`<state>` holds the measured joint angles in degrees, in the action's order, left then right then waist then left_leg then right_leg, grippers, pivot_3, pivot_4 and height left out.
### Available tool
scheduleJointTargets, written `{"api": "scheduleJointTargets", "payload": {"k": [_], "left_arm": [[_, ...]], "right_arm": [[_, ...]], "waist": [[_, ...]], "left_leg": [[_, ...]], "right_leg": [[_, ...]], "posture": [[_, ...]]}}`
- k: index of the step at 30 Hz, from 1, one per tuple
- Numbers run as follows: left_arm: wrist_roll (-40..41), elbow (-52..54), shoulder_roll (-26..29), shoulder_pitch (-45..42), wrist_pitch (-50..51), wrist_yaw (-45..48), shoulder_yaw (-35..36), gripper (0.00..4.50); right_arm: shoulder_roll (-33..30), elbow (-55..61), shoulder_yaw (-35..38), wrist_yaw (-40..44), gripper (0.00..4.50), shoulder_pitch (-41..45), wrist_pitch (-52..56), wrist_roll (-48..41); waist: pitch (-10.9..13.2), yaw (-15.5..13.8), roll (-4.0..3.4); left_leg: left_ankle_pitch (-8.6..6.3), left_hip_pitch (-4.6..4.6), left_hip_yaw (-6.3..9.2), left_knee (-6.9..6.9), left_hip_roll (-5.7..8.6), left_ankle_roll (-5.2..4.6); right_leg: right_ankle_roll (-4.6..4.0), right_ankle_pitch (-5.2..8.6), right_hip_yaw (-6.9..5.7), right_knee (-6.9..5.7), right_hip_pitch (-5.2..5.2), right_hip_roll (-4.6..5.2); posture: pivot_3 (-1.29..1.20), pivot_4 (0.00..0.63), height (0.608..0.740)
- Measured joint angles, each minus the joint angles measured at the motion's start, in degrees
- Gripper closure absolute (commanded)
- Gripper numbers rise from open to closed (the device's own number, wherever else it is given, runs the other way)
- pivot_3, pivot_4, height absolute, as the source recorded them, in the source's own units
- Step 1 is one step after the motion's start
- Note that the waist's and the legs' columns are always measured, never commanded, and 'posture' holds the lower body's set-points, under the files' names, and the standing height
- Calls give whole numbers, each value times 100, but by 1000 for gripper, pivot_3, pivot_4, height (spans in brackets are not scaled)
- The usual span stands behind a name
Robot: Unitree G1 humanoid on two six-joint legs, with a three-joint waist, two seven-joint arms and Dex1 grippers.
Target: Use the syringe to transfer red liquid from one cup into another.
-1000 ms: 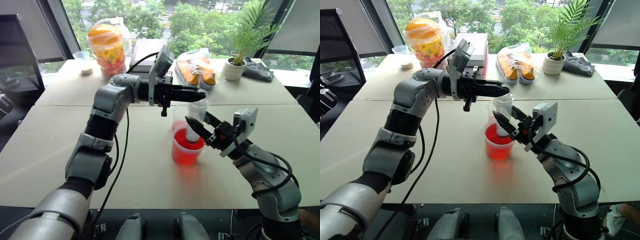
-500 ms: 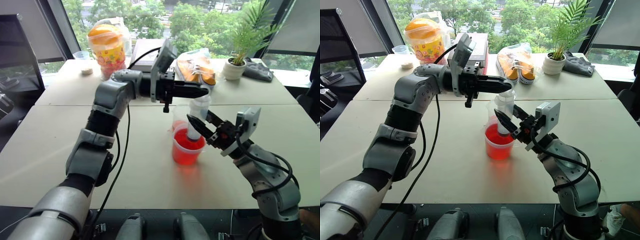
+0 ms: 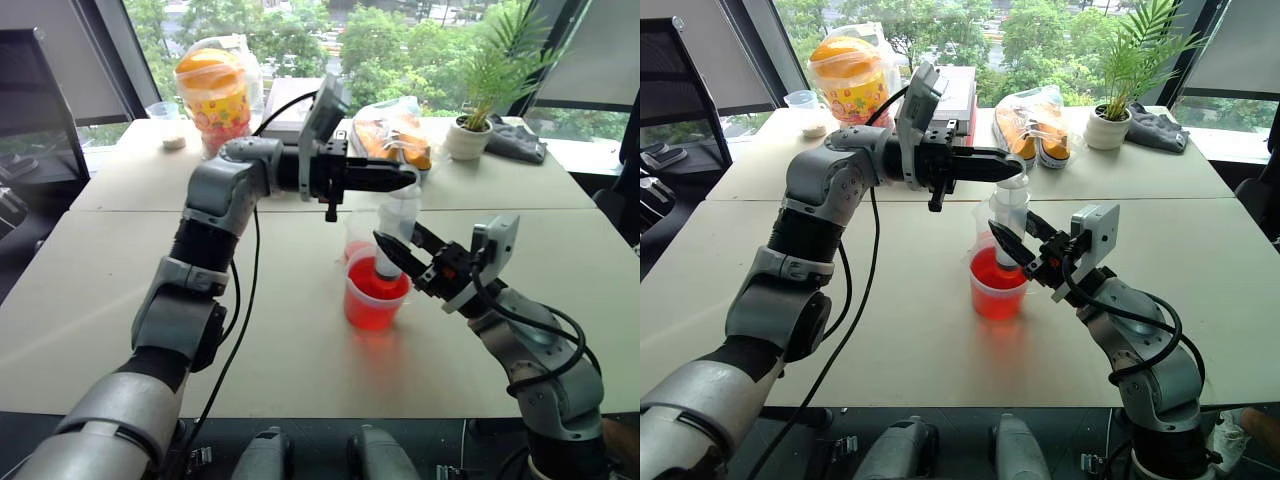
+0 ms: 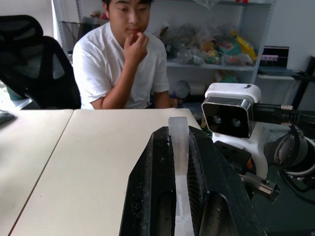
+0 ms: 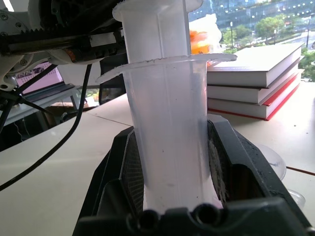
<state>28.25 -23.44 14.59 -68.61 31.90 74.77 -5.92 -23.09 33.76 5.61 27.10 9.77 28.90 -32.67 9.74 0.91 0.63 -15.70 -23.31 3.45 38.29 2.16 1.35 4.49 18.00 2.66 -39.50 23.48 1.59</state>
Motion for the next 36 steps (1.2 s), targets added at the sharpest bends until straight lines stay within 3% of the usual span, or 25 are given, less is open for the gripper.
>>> {"api": "scheduleJointTargets", "payload": {"k": [18,21,27,36], "left_arm": [[74,319,6,-35,-4,-122,206,4487],[70,418,62,45,-137,-120,243,3312],[62,515,213,354,-199,-28,214,488],[100,585,702,538,-74,-118,302,488]], "right_arm": [[-277,260,211,-267,3084,412,519,-373],[-317,271,224,-370,3084,594,736,-552],[-440,475,292,-517,3084,781,904,-815],[-539,483,369,-539,3084,808,947,-969]], "waist": [[0,3,0],[0,8,0],[2,-1,4],[2,13,3]], "left_leg": [[0,0,1,0,0,0],[0,1,0,0,0,0],[0,-1,2,0,0,0],[0,0,2,-1,-1,0]], "right_leg": [[0,0,0,0,0,1],[0,0,1,0,0,1],[0,0,0,2,-1,2],[0,0,0,0,0,1]], "posture": [[0,150,740],[0,150,740],[0,150,740],[0,150,740]]}}
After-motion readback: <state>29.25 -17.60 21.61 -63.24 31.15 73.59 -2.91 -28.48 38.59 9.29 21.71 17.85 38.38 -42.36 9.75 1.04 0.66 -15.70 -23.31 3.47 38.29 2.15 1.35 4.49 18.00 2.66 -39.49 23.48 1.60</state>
